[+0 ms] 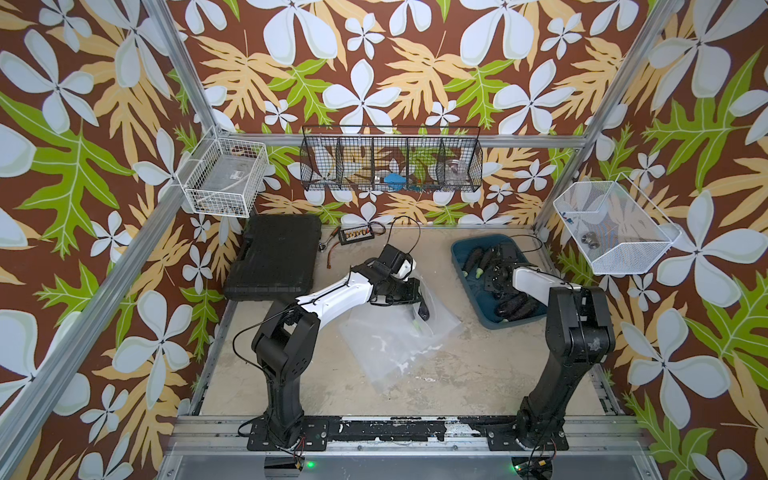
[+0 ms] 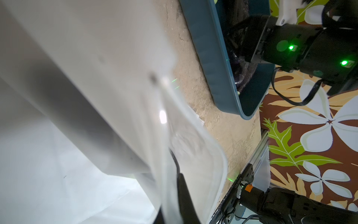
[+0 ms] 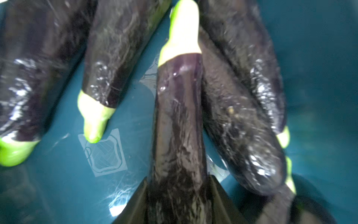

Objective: Place the eggplant in a zip-top bag and seal the zipper
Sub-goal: Pick up the eggplant from the basket, then place the eggplant in the zipper food storage bag.

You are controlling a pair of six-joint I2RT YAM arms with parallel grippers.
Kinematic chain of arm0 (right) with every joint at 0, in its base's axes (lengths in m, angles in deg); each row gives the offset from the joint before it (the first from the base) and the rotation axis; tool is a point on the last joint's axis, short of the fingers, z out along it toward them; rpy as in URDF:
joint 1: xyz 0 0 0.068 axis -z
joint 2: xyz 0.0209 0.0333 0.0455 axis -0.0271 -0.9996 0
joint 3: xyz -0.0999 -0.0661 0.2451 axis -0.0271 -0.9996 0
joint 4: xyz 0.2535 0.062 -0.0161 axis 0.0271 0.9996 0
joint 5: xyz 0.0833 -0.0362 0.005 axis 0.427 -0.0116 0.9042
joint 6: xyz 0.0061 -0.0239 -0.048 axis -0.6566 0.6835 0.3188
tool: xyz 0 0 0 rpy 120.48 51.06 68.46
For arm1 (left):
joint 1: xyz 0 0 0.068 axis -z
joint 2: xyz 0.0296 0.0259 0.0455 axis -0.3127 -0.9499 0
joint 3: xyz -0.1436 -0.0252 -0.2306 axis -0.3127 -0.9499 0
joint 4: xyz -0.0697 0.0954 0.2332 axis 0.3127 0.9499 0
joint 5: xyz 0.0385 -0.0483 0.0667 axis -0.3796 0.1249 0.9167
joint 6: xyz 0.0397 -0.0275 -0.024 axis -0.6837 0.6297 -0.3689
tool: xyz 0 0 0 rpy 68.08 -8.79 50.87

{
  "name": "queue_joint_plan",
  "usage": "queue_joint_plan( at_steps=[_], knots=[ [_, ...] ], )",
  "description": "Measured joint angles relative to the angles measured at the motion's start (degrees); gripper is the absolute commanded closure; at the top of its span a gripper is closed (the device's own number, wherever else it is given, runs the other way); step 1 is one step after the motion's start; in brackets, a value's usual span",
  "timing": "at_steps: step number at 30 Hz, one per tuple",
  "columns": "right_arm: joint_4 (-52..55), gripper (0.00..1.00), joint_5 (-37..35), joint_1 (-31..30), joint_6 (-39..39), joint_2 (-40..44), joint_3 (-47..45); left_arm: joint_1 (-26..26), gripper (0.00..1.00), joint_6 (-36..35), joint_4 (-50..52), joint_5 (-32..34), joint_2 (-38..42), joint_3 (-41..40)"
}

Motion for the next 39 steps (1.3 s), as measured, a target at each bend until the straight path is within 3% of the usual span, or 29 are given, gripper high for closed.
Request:
queue_joint_plan(
  at_steps=[9,17,21,28,39],
  knots=[
    [1.99,0.57,3.93,-2.82,-1.01,12.13,-1.64,-0.22,0.98,0.04,-0.02,0.24,-0.83,0.63],
    [-0.17,0.6,19.74,-19.58,-6.45,26.8,-8.2,-0.76,0.98,0.22,0.02,1.33,-1.88,1.81],
    [-0.22,0.62,25.51,-24.59,-9.29,31.61,-13.2,-0.92,0.98,0.24,-0.02,2.21,-1.92,1.81],
    [1.81,0.64,34.62,-26.05,-10.73,38.38,-20.65,-1.03,0.98,0.5,-0.07,2.91,-2.03,1.81],
    [6.29,0.63,39.15,-27.47,-10.49,35.93,-23.04,-1.07,0.98,0.79,0.0,3.74,-2.05,2.45]
  ],
)
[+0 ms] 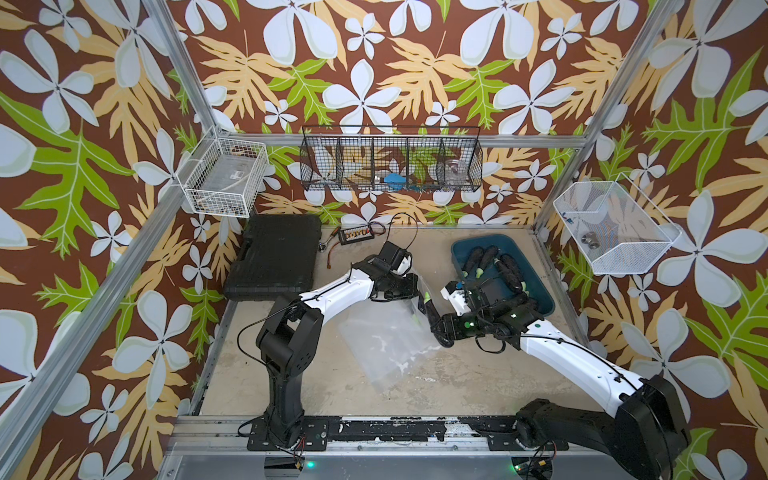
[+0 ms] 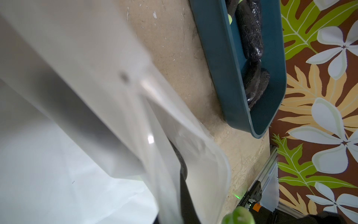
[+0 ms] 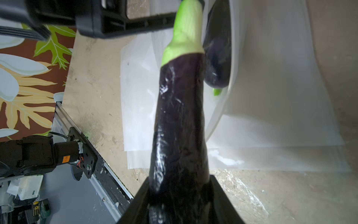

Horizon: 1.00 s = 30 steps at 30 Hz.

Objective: Place the eggplant in a zip-top bag and seal the zipper
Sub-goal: Place the eggplant in the zipper food storage bag.

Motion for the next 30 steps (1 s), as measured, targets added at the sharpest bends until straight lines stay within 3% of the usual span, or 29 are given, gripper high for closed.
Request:
queue_joint_plan(
  at_steps=[14,23,30],
  knots=[
    [6.67,0.58,-2.71,-0.11,1.2,-10.62,9.81,4.46,0.98,-4.07,2.45,5.29,2.84,-2.51],
    [9.51,0.56,-6.54,-0.83,1.88,-18.14,17.64,5.14,0.98,-4.24,2.51,3.39,4.81,-2.86],
    [11.89,0.42,-9.18,-2.27,1.81,-19.63,22.4,4.79,0.98,-3.8,1.86,2.27,4.83,-3.61]
  ],
)
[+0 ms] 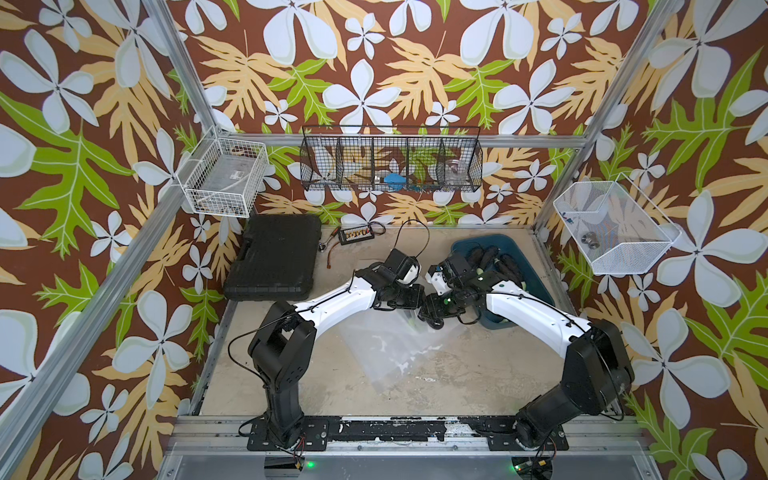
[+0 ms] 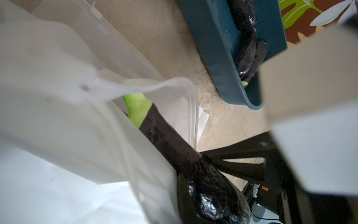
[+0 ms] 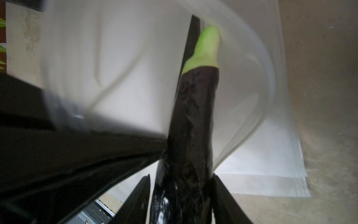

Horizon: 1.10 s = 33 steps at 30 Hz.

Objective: Place the eggplant in a zip-top bag and seal the zipper
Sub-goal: Place the eggplant in the zipper food storage bag.

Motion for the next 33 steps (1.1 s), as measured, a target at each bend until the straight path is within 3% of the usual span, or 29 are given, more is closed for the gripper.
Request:
queue_joint_plan(
  at_steps=[9,18,24,30,33],
  knots=[
    [-1.14,0.39,-1.36,0.85,0.52,8.37,-4.42,-4.02,0.98,1.53,-1.92,-3.98,-0.22,-0.85],
    [-1.33,0.51,-0.94,0.83,0.57,14.16,-10.1,-4.15,0.98,2.23,-2.32,-4.72,-1.33,0.52],
    [-4.33,0.56,0.68,0.68,-0.83,12.61,-12.11,-4.15,0.98,2.82,-2.29,-4.94,-1.36,0.61],
    [-8.2,0.74,0.52,0.66,-3.17,11.21,-12.48,-4.15,0.98,2.84,-2.32,-5.35,-0.68,0.24],
    [-10.01,0.76,0.2,0.66,-3.56,10.23,-12.15,-4.07,0.98,2.97,-2.32,-5.6,-0.48,-0.26]
  ],
)
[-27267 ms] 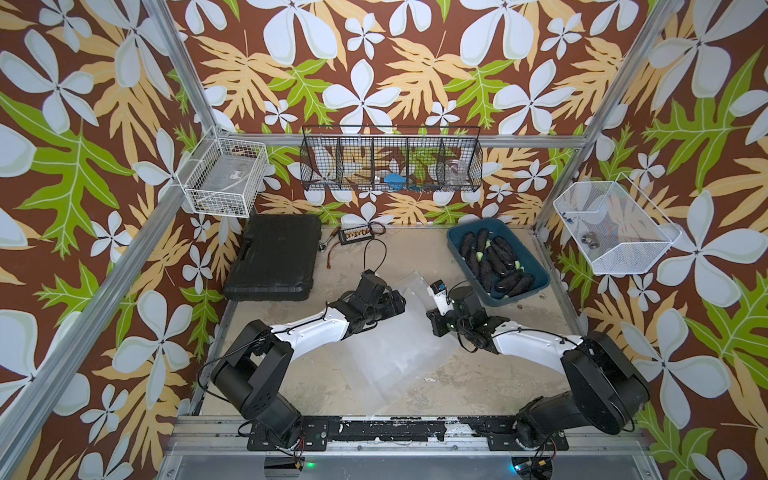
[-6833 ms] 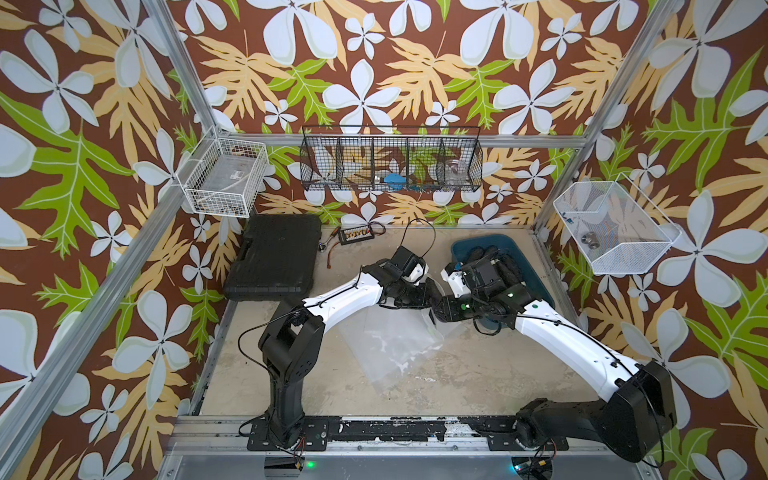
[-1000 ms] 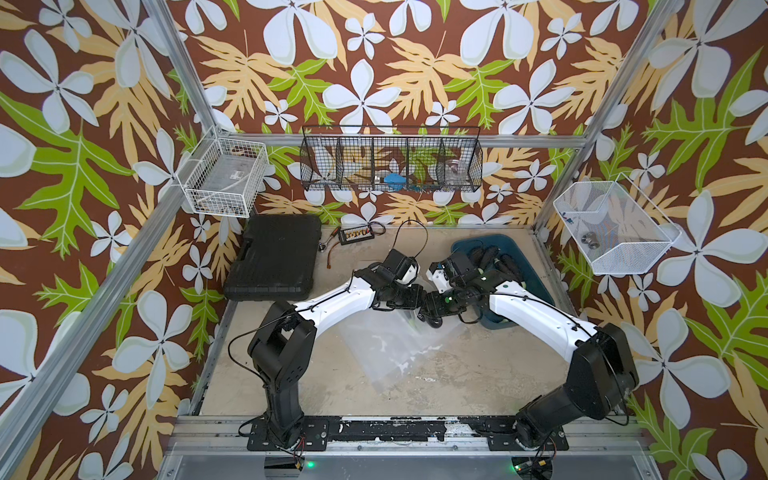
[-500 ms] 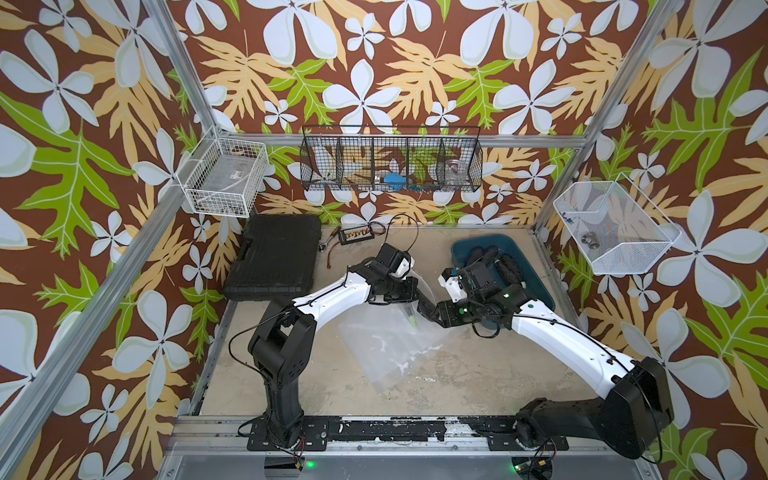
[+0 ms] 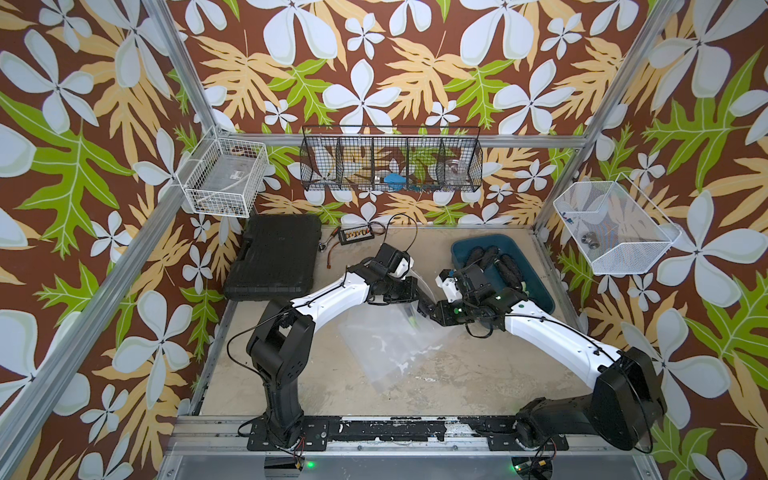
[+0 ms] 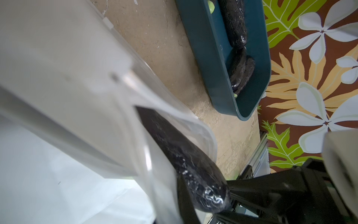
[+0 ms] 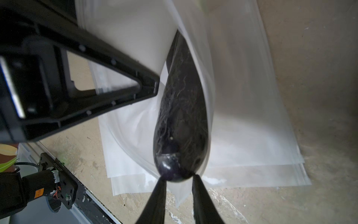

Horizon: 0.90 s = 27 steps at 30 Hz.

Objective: Place the eggplant in a zip-top bag and seal the zipper
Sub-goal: Place the eggplant in the zipper food storage bag.

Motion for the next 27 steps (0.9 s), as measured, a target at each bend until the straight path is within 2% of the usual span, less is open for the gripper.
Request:
queue_joint_plan(
  at_steps=[8,13,16,20,27],
  knots=[
    [-3.02,0.77,0.02,-0.5,-1.18,-5.7,2.97,0.24,0.98,0.31,-0.02,-0.63,0.94,-0.15],
    [-4.46,0.73,-0.28,-0.63,-1.22,-9.09,4.7,0.24,0.98,1.05,-0.61,-1.42,1.31,-0.24],
    [-5.42,0.66,-0.44,-0.63,-1.27,-10.58,5.2,0.24,0.98,1.33,-0.87,-1.51,1.36,-0.46],
    [-4.79,0.5,-1.4,-0.66,-0.94,-10.25,5.92,0.13,0.98,1.55,-0.92,-1.42,1.36,-0.55],
    [-1.9,0.42,-1.07,2.4,1.7,-0.52,5.01,-0.5,0.98,1.75,-1.27,-1.03,-0.04,-0.42]
  ],
)
